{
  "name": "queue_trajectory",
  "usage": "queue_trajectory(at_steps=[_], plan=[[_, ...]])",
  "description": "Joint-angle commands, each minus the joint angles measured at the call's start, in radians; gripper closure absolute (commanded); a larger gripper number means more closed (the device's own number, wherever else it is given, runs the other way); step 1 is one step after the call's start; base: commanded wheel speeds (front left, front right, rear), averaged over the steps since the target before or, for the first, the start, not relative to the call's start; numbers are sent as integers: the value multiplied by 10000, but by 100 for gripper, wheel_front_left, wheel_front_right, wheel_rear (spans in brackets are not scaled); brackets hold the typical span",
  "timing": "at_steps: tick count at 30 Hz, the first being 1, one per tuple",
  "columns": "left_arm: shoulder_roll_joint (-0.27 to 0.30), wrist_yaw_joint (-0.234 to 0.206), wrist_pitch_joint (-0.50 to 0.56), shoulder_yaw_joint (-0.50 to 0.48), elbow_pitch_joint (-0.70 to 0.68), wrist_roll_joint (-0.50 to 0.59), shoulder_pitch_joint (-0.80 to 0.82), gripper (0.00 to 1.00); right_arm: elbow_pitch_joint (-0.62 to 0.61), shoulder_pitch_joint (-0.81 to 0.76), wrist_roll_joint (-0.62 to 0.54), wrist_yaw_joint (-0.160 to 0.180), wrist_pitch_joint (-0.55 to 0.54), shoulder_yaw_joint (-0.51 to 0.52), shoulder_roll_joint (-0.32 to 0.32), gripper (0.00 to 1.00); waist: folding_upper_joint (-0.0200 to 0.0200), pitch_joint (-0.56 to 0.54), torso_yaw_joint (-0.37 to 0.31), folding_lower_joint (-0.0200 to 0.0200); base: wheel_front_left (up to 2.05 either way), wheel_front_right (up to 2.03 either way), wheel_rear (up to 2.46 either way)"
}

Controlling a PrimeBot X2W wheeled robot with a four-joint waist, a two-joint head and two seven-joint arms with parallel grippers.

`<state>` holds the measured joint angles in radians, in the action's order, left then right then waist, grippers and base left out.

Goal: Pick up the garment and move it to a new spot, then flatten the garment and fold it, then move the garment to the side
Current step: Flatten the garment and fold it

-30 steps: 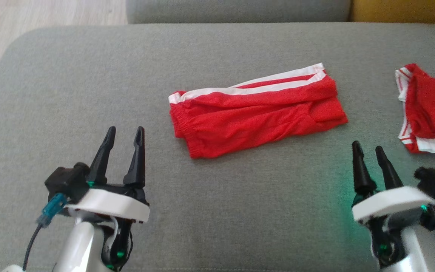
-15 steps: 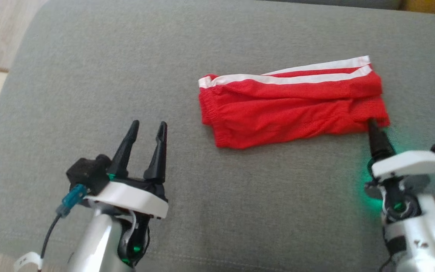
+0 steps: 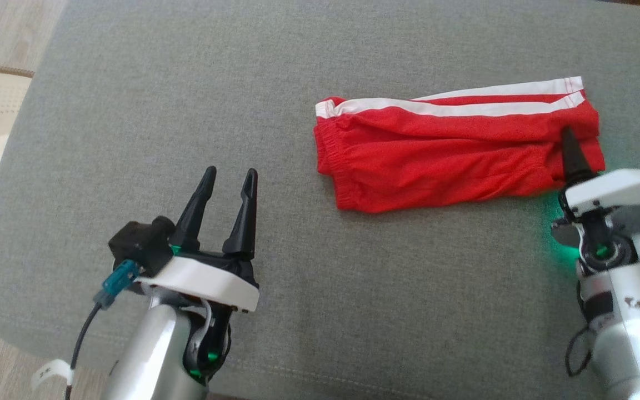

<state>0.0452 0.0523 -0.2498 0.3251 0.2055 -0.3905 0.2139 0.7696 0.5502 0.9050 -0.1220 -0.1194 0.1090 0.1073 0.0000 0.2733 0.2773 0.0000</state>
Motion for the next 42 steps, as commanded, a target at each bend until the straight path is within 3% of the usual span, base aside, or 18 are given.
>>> queue_trajectory(at_steps=[1, 6, 7, 8, 9, 19, 27, 35, 42], plan=[[51, -44, -120, -215, -330, -133, 442, 0, 471, 295, 57, -87, -215, -565, -570, 0, 0, 77, 29, 0, 0, 0, 0], [51, -56, -120, -142, -327, -174, 524, 0, 899, 761, 115, -87, -124, -637, -570, 0, 0, 162, 41, 0, 0, 0, 0], [51, -60, -120, -128, -322, -181, 539, 0, 995, 848, 156, -87, -92, -641, -570, 14, 0, 170, 39, 0, 0, 0, 0], [51, -59, -120, -112, -311, -183, 547, 0, 1082, 916, 180, -87, -53, -655, -570, 65, 0, 171, 33, 0, 0, 0, 0], [51, -54, -120, -98, -290, -179, 550, 0, 1148, 968, 183, -87, 13, -678, -570, 100, 0, 167, 22, 0, 0, 0, 0], [51, -7, -120, -323, -138, 32, 506, 0, 852, 633, 436, -87, 1099, -820, -570, 100, 0, -91, -443, 0, 0, 0, 0], [51, 73, -120, -386, -61, 158, 421, 0, 129, -151, 303, -87, 1976, -191, -297, 100, 0, -366, -890, 0, 0, 0, 0], [51, 118, -120, -441, 39, 189, 293, 0, -212, -647, -133, -87, 2633, 593, -28, 100, 0, -740, -1074, 0, 0, 0, 0], [51, 106, -120, -508, 63, 77, 166, 0, -987, -580, -982, -87, 2768, 98, -189, 100, 0, -1020, -1082, 0, 0, 0, 0]])
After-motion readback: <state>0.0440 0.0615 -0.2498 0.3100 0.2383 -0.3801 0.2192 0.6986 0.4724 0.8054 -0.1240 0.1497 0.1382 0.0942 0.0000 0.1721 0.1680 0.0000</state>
